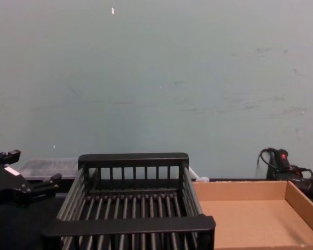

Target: Pick up the white tape and place it into the black box , Pick up the silver tape and place it into the brown box.

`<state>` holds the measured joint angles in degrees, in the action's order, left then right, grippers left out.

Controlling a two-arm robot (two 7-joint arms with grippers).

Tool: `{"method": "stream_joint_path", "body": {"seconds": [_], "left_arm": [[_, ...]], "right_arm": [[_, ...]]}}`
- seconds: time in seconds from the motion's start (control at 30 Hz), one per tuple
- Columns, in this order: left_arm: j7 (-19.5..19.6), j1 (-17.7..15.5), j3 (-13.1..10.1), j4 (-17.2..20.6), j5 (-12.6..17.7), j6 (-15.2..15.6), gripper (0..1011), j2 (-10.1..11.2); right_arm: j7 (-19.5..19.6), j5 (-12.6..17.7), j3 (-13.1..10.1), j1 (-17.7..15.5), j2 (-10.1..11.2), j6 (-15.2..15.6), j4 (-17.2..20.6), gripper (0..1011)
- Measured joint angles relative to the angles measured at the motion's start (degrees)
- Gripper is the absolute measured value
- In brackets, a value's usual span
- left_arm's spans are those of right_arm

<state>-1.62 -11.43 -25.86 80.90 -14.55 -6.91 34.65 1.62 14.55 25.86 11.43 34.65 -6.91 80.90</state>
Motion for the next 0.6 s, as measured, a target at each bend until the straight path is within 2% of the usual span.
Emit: {"method": "stream_joint_path", "body": {"seconds": [0.53, 0.6], "left_arm": [[0.0, 0.0, 0.0, 0.0, 0.0, 0.0, 1001, 0.0], [0.0, 0.0, 0.0, 0.0, 0.0, 0.0, 1001, 0.0]], "right_arm": [[0.0, 0.0, 0.0, 0.0, 0.0, 0.0, 0.0, 1002], [-0.45, 0.62, -0.57, -0.69, 0.19, 0.18, 0.66, 1002]]}}
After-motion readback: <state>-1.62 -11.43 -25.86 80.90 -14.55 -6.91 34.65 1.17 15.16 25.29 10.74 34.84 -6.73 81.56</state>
